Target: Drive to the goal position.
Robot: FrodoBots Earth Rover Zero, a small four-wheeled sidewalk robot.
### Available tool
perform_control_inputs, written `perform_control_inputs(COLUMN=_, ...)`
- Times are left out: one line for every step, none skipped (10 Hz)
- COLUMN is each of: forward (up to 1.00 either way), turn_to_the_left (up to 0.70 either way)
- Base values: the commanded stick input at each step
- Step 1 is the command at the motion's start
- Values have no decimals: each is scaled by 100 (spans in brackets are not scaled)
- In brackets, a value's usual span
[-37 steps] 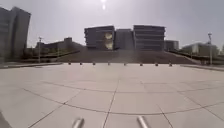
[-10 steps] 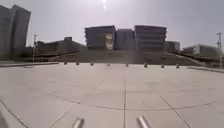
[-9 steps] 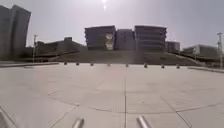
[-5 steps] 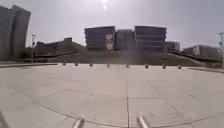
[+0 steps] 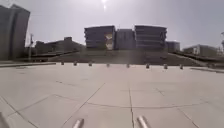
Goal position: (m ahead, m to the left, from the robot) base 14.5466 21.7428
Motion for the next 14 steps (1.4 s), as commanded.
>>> perform_control_inputs(forward=70, turn_to_the_left=1)
perform_control_inputs(forward=70, turn_to_the_left=1)
perform_control_inputs(forward=70, turn_to_the_left=1)
perform_control_inputs(forward=70, turn_to_the_left=1)
perform_control_inputs(forward=70, turn_to_the_left=1)
perform_control_inputs(forward=70, turn_to_the_left=1)
perform_control_inputs(forward=70, turn_to_the_left=1)
perform_control_inputs(forward=70, turn_to_the_left=1)
perform_control_inputs(forward=70, turn_to_the_left=1)
perform_control_inputs(forward=70, turn_to_the_left=1)
perform_control_inputs(forward=70, turn_to_the_left=1)
perform_control_inputs(forward=70, turn_to_the_left=1)
perform_control_inputs(forward=70, turn_to_the_left=1)
perform_control_inputs(forward=70, turn_to_the_left=1)
